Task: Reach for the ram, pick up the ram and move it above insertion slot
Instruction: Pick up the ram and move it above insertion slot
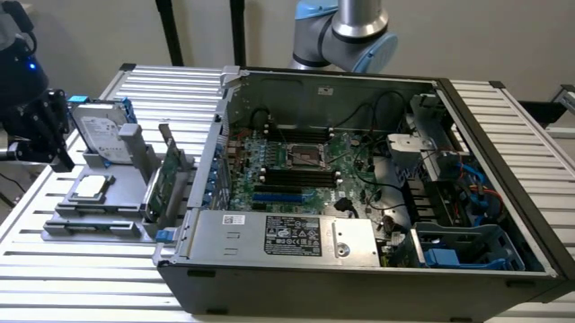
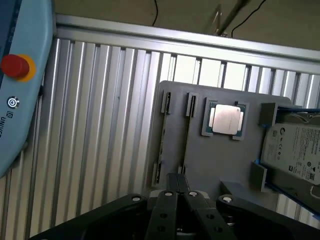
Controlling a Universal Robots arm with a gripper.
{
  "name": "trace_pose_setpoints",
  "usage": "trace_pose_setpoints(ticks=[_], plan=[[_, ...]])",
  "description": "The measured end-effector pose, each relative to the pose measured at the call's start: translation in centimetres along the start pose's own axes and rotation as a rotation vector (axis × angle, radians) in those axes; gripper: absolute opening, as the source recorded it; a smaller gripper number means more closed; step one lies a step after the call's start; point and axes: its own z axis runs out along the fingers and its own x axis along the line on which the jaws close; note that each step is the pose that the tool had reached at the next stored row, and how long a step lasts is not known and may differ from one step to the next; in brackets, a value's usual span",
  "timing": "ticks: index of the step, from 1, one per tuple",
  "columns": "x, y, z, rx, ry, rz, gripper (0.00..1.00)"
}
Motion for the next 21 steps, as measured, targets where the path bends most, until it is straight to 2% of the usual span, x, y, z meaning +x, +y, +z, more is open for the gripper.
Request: trace_pose_setpoints(ticks=[3,5,6,7,8,9,13,21], plan=[[0.0,0.00,0.00,0.0000,0.0000,0.000,0.12],[0.0,0.00,0.00,0.0000,0.0000,0.000,0.24],[0.0,0.00,0.01,-0.0001,0.0001,0.000,0.24],[0.0,0.00,0.05,0.0001,0.0001,0.000,0.30],[0.0,0.01,0.15,0.0010,0.0001,0.000,0.30],[0.0,0.02,0.31,0.0018,0.0003,0.000,0.36],[0.0,0.16,1.04,0.0049,0.0006,0.000,0.36],[-0.1,0.52,2.50,0.0049,0.0006,0.000,0.36]])
